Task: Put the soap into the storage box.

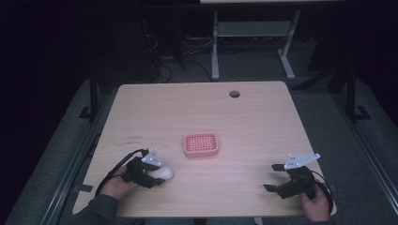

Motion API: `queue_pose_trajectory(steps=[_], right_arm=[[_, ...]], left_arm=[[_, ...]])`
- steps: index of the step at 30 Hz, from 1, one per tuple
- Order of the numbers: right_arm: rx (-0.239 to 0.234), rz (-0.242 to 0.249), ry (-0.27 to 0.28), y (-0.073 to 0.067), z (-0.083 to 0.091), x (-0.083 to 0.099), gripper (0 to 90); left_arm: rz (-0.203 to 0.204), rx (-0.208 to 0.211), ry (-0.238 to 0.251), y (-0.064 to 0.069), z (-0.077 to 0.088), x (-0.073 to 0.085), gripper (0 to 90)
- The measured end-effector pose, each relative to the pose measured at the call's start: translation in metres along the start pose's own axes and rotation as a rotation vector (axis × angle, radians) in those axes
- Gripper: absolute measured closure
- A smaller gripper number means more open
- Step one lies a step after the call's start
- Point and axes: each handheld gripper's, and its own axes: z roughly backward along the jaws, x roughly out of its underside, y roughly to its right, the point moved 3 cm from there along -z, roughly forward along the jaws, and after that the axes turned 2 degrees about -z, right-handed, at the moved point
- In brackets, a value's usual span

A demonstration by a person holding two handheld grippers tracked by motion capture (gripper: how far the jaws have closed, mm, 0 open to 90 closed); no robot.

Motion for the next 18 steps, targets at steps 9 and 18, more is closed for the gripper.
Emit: queue_pose_trajectory(steps=[9,18], right_arm=[[0.001,0.005,0.001,-0.0001,0.0001,-0.0003,14.2],[0.000,0.004,0.002,-0.0004,0.0002,-0.0009,14.2]], left_arm=[[0.010,0.006,-0.003,0.0009,0.0000,-0.0007,49.2],[-0.001,0.000,-0.013,0.0013,0.0011,-0.0015,49.2]])
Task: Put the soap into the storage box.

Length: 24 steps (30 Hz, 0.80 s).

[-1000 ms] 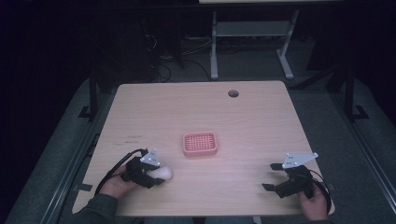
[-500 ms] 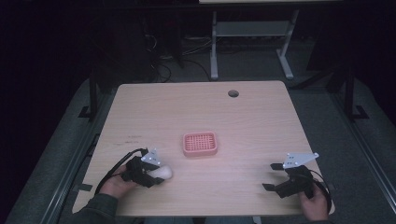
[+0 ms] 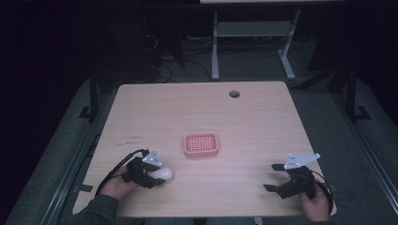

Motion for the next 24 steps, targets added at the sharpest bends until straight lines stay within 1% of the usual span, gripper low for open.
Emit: queue_pose_trajectory(steps=[3,4,5,6,8,11,13,14,15,17,18,20,22,24], right_arm=[[0.000,0.002,0.003,0.000,0.001,0.000,14.2],[0.000,0.001,0.003,0.000,0.001,0.000,14.2],[0.001,0.001,0.003,0.000,0.001,0.000,14.2],[0.000,-0.002,0.003,0.000,0.001,0.000,14.1],[0.001,0.001,0.007,0.000,0.001,0.000,14.2],[0.002,-0.002,0.004,0.000,0.001,0.000,14.2],[0.002,-0.001,0.007,0.000,0.001,0.000,14.1],[0.004,0.000,0.008,-0.001,0.001,0.000,14.2],[0.007,0.001,0.009,-0.001,0.001,0.000,14.1],[0.007,-0.001,0.011,-0.001,0.002,0.000,14.2],[0.007,-0.004,0.010,-0.001,0.002,0.000,14.2],[0.007,-0.004,0.014,-0.001,0.002,0.001,14.2],[0.008,-0.008,0.017,-0.001,0.003,0.001,14.2],[0.007,-0.008,0.021,0.000,0.004,0.002,14.2]], left_arm=[[-0.001,-0.004,0.007,0.000,0.002,-0.001,49.2],[0.013,-0.003,0.018,0.001,0.003,-0.001,49.2],[0.001,-0.010,0.016,-0.001,0.004,-0.001,49.2],[0.009,-0.010,0.025,0.000,0.005,-0.001,49.2],[0.010,-0.009,0.032,0.000,0.007,-0.002,49.2],[0.006,-0.010,0.030,0.001,0.008,-0.004,49.2],[-0.004,-0.012,0.024,0.002,0.009,-0.005,49.2],[-0.003,-0.006,0.022,0.001,0.009,-0.005,49.2],[-0.008,-0.013,0.025,0.000,0.009,-0.006,49.2],[0.004,-0.001,0.031,-0.001,0.009,-0.009,49.2],[-0.010,-0.006,0.028,-0.002,0.009,-0.011,49.2],[-0.008,-0.004,0.028,-0.003,0.008,-0.013,49.2],[-0.016,-0.003,0.029,-0.004,0.007,-0.019,49.2],[-0.022,0.001,0.020,-0.005,0.007,-0.021,49.2]])
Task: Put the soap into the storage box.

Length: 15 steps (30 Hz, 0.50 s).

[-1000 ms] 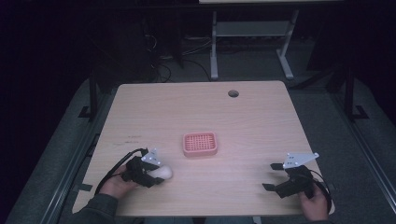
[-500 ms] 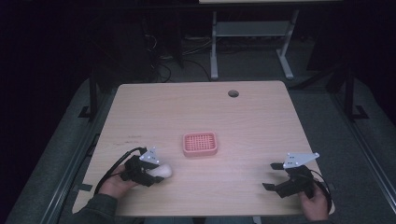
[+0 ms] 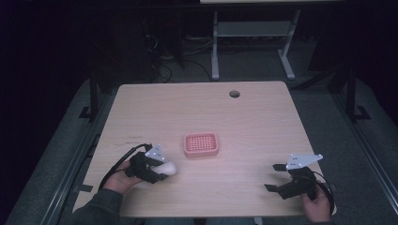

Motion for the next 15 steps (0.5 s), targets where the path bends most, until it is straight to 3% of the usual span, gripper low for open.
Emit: queue_pose_trajectory(steps=[15], right_arm=[[-0.011,-0.001,0.004,-0.001,0.000,0.000,14.2]], left_arm=[[-0.021,0.008,0.017,-0.008,0.003,-0.021,49.2]])
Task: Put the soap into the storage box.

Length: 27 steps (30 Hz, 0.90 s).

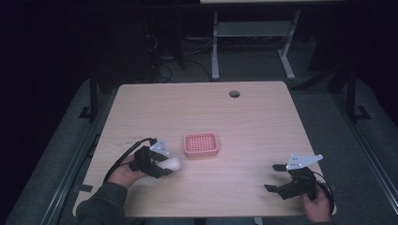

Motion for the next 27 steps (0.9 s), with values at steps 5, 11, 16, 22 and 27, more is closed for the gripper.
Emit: queue_pose_trajectory(steps=[5,11,16,22,27], right_arm=[[0.000,0.001,-0.001,0.000,0.000,0.000,14.1],[0.000,0.001,0.000,0.000,0.000,0.000,14.2],[0.000,0.001,0.001,-0.001,0.001,-0.001,14.2],[-0.001,0.003,0.009,-0.002,0.001,-0.001,14.1],[-0.003,0.004,0.005,-0.002,0.001,-0.002,14.2]], left_arm=[[-0.002,-0.005,0.015,-0.002,0.002,-0.005,49.2],[-0.005,-0.003,0.012,-0.007,0.002,-0.012,49.2],[0.000,-0.003,0.019,-0.011,0.002,-0.017,49.2],[-0.003,0.001,0.014,-0.016,0.003,-0.022,49.1],[-0.005,-0.002,0.015,-0.018,0.004,-0.025,49.2]])
